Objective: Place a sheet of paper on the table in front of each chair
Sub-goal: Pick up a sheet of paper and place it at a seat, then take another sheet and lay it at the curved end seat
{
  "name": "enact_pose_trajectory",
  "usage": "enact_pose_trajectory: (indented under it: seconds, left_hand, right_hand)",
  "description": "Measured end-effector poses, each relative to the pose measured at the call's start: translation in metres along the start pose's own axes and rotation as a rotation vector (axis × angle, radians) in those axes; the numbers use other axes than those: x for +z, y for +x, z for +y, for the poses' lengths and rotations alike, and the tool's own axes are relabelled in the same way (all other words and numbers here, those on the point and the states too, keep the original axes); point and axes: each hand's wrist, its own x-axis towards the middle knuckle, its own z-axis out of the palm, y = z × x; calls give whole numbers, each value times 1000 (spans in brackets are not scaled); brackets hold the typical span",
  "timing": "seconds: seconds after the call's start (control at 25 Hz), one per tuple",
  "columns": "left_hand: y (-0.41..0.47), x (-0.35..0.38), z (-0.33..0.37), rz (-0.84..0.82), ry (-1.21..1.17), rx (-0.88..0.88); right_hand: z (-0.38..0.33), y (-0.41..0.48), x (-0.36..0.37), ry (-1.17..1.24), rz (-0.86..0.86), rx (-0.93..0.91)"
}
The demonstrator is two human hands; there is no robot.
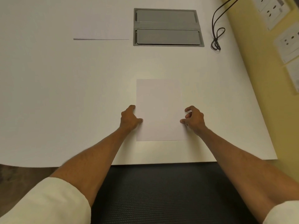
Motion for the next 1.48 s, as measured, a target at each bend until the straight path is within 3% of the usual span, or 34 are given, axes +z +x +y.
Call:
enact_pose_trajectory:
  seconds: [0.16, 0.48, 0.68, 0.8, 1.12, 1.48]
  left_hand:
    - [1, -11, 3, 42, 12, 1]
    - [-1, -54, 40, 93, 289, 347]
    - [-11, -95, 70, 110, 556, 593]
    - [-27, -125, 78, 167, 667, 636]
    - [-95, -206, 76, 333, 735, 558]
    - [-197, -346, -40, 590, 654, 275]
  right_hand:
    - [-9, -3, -4, -77, 55, -50]
    - [-84, -42, -14, -506, 198, -291]
    - [-145, -74, 0, -538, 214, -374]
    - [-179, -97, 12, -549, 233, -410]
    - [-258, -167, 44, -611, 245, -595]
    - [-357, -283, 161, -693, 77, -972]
